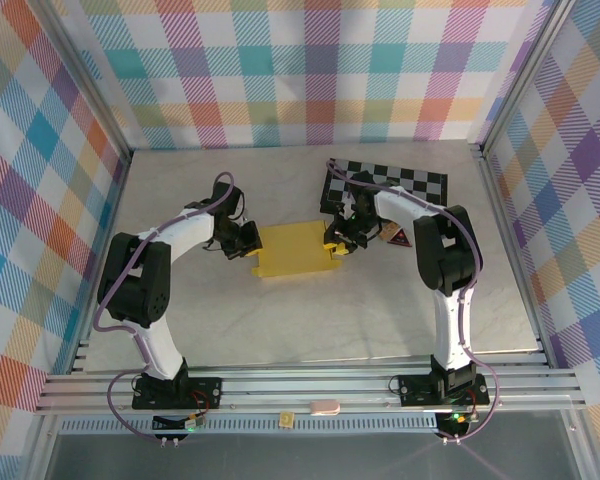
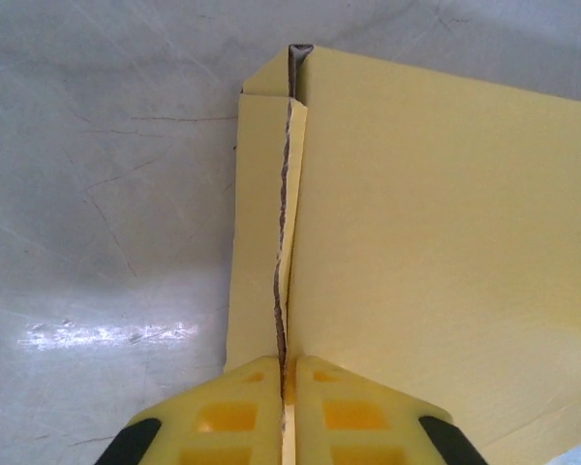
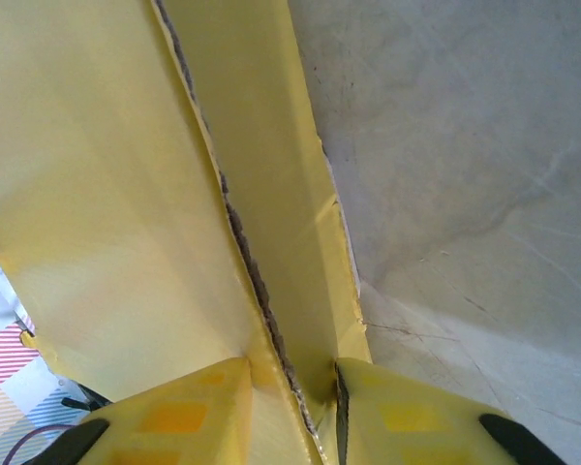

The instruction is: Fold the paper box

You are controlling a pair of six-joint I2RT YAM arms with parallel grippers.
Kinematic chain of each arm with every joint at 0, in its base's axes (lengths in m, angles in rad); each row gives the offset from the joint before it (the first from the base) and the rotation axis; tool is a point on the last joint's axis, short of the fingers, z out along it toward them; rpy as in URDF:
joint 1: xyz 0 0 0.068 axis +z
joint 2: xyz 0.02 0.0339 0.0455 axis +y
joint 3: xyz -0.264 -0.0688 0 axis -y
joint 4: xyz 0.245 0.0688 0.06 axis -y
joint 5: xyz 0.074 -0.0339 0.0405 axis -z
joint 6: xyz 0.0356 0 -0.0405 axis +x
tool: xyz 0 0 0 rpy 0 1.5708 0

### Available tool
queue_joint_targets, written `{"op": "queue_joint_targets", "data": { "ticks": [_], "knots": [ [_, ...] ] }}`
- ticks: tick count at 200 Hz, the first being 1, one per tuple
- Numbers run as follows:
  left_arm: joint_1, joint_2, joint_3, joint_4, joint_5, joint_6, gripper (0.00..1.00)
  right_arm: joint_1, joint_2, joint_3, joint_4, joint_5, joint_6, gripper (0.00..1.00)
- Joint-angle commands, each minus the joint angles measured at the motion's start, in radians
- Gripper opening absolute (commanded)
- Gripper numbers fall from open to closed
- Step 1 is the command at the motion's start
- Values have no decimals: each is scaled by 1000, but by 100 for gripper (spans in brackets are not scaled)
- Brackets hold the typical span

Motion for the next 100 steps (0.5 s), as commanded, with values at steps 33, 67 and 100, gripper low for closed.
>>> {"op": "queue_joint_targets", "data": {
  "ticks": [33,67,100],
  "knots": [
    [-17,54,-67,50,39,-25,5,40,32,-9,3,-13,5,21],
    [-27,63,-70,55,55,-27,13,40,39,-9,4,-15,4,20],
    [-30,51,-83,53,52,-24,16,41,35,-7,-6,6,-7,20]
  ]
}}
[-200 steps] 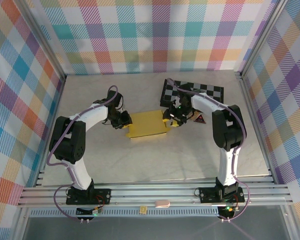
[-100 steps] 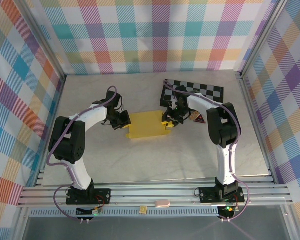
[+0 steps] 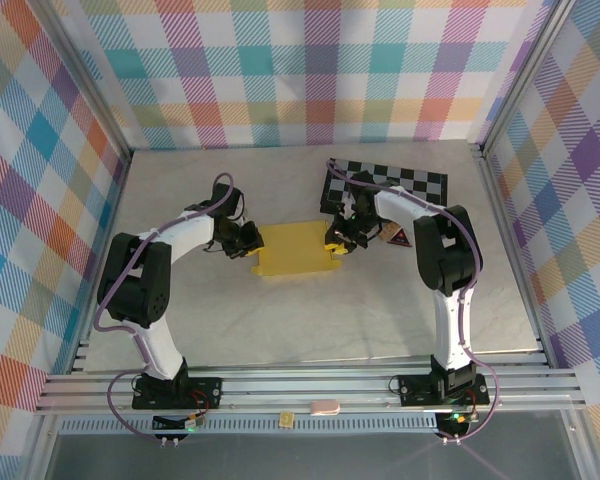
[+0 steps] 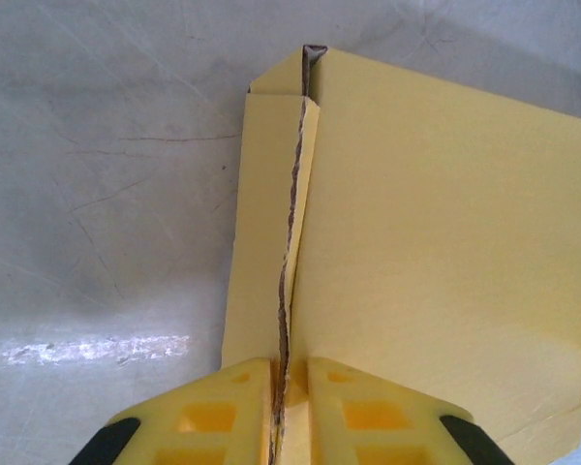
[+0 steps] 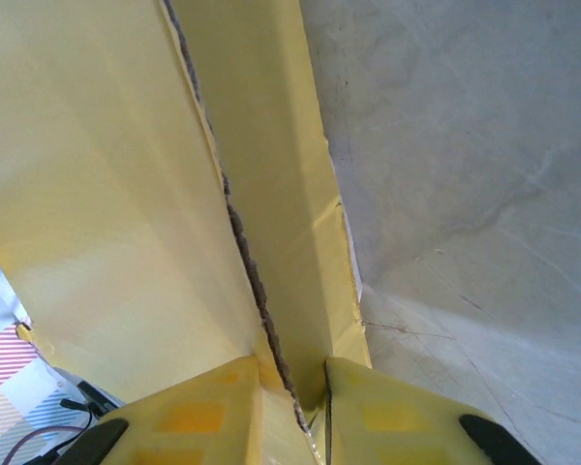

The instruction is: Fold the paper box

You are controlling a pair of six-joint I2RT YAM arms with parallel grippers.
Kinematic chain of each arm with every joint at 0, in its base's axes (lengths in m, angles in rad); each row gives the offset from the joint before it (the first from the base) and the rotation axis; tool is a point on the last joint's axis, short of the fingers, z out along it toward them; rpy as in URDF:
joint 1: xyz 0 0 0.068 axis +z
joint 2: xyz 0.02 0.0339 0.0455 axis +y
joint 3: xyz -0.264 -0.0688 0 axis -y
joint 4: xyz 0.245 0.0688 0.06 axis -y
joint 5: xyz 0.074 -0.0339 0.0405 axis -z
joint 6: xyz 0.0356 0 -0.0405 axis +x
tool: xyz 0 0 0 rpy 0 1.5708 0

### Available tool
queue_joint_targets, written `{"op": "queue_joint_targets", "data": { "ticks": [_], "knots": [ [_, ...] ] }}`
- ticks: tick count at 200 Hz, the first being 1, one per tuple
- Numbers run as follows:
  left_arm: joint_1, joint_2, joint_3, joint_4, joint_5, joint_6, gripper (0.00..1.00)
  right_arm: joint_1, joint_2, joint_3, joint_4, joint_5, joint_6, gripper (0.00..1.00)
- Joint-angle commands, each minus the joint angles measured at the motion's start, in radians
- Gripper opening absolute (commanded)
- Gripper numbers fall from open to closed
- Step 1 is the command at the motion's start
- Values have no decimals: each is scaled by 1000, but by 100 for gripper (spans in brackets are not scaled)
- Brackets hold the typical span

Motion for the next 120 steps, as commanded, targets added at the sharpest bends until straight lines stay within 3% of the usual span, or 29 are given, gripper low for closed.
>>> {"op": "queue_joint_targets", "data": {
  "ticks": [1,34,68,120],
  "knots": [
    [-28,53,-55,-9,40,-6,16,40,36,-7,-4,2,-6,20],
    [-29,46,-57,-47,7,13,18,30,32,-12,-11,11,-17,20],
    [-29,25,-89,-27,4,16,31,22,27,-21,-9,4,-28,20],
    [-30,47,-111,10,24,-7,19,21,26,-25,-6,-12,-43,21]
  ]
}}
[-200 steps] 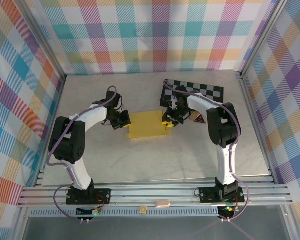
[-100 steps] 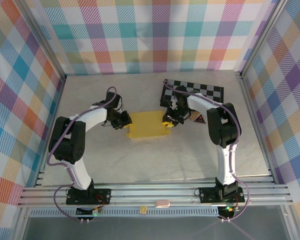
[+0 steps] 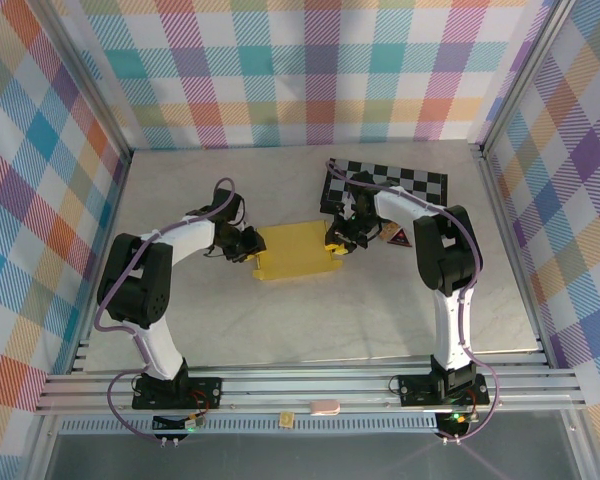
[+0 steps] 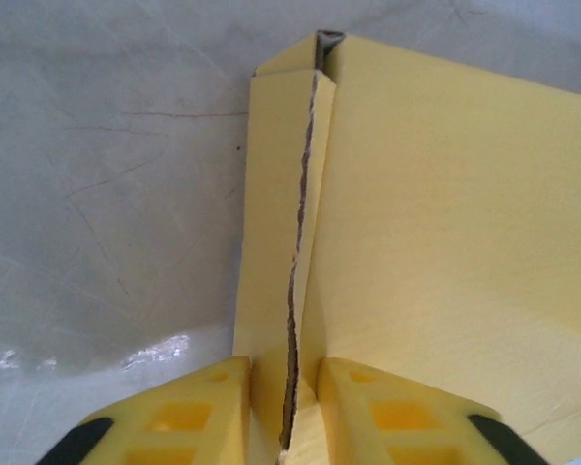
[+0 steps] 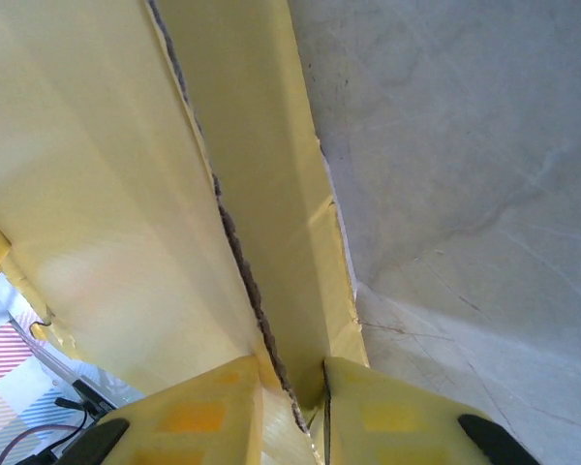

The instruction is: Fold the paper box

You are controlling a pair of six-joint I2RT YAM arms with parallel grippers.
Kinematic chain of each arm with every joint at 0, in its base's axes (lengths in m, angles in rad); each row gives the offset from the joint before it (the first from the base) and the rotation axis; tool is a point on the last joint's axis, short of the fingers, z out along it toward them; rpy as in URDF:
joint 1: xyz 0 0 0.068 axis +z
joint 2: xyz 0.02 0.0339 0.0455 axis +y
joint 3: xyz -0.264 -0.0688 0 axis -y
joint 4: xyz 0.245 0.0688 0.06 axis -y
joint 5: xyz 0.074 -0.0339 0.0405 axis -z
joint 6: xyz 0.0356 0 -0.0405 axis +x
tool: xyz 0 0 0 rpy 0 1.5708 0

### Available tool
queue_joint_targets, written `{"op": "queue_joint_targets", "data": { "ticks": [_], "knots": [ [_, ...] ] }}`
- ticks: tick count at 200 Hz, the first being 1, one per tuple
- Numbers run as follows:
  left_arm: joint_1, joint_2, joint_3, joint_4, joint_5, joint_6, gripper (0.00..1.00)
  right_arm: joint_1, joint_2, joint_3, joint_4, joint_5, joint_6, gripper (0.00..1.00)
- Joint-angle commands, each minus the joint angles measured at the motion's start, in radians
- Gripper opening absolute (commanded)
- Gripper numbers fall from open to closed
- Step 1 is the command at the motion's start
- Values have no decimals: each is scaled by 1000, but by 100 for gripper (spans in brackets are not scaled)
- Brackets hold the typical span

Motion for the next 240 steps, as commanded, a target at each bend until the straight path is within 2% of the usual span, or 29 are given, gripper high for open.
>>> {"op": "queue_joint_targets", "data": {
  "ticks": [1,18,31,42,86,112,150,182,217,240],
  "knots": [
    [-25,53,-56,-44,21,-5,19,21,25,-24,-4,-17,-31,21],
    [-24,50,-53,-43,21,-5,12,16,10,-31,11,-30,-56,25],
    [-24,54,-44,-55,23,-2,3,0,0,-38,21,-50,-71,32],
    [-25,59,-38,-70,23,3,0,-19,-11,-44,27,-60,-81,38],
    [-20,47,-81,-55,57,32,0,-72,-51,-58,67,-154,-135,50],
    [-10,30,-122,-35,84,36,0,-86,-55,-50,59,-209,-176,54],
    [33,11,-181,5,131,24,0,-122,-29,-62,4,-213,-230,59],
    [56,21,-204,20,184,29,0,-136,-28,-108,35,-259,-248,61],
    [64,43,-205,33,211,21,0,-124,-17,-155,168,-414,-161,65],
    [64,45,-199,41,216,14,0,-105,-19,-192,279,-462,-74,64]
  ]
}}
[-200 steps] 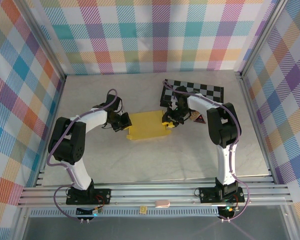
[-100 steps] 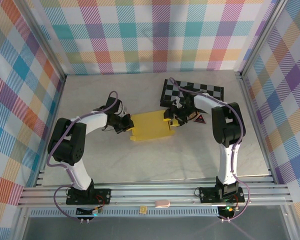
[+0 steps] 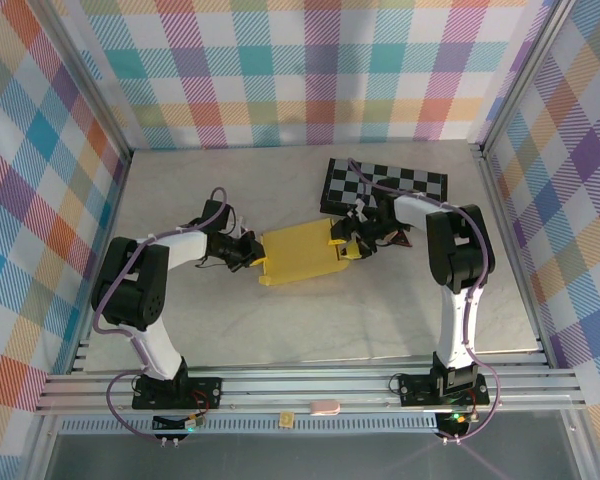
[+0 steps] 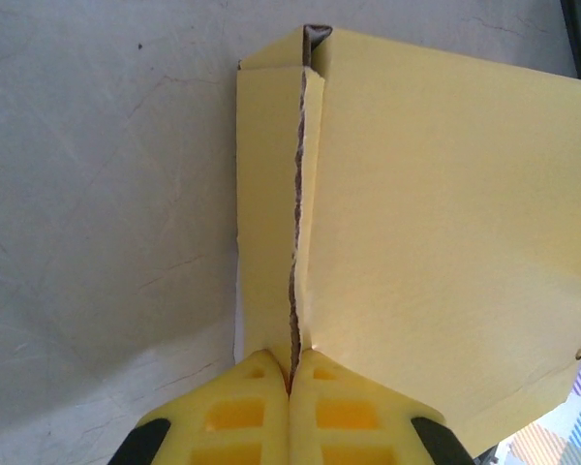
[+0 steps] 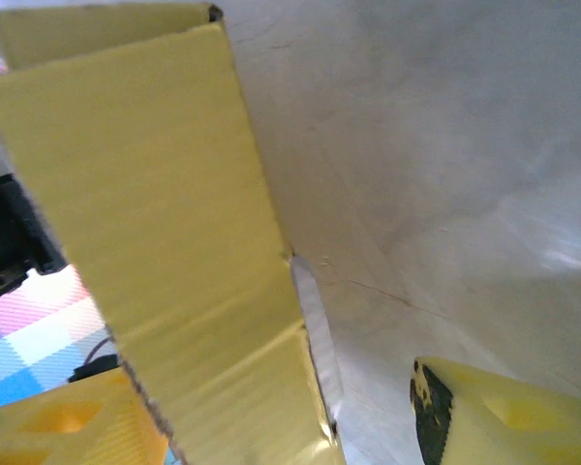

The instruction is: Fold the paper box

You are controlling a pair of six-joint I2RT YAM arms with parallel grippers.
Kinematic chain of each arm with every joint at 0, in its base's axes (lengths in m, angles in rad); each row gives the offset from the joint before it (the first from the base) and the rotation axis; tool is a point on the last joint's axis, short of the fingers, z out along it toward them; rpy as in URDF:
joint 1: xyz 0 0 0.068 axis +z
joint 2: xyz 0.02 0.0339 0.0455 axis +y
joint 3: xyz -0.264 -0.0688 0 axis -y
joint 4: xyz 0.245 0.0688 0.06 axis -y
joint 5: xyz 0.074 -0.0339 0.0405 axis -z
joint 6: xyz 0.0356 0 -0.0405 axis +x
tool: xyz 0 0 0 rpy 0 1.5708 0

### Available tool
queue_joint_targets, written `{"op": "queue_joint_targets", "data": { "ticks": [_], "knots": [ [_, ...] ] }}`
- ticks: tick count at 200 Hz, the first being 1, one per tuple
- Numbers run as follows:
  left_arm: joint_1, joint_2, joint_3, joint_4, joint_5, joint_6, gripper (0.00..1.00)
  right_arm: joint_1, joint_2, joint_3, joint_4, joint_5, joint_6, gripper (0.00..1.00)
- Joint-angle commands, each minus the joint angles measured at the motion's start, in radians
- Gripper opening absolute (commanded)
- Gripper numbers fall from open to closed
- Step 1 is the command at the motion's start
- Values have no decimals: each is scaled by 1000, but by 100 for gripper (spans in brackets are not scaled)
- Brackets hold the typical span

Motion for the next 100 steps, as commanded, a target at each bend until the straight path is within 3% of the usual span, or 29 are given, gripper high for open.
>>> {"op": "queue_joint_targets", "data": {
  "ticks": [1,42,66,100],
  "knots": [
    [3,69,-48,-141,-49,-1,0,23,-2,-41,141,-122,93,64],
    [3,41,-37,-119,-37,-21,0,53,-31,-127,362,-154,305,57],
    [3,-35,-23,-112,-65,-26,16,51,-61,-172,451,-141,427,52],
    [1,-177,-18,-80,-119,-19,23,42,-85,-189,478,-139,570,43]
  ]
}}
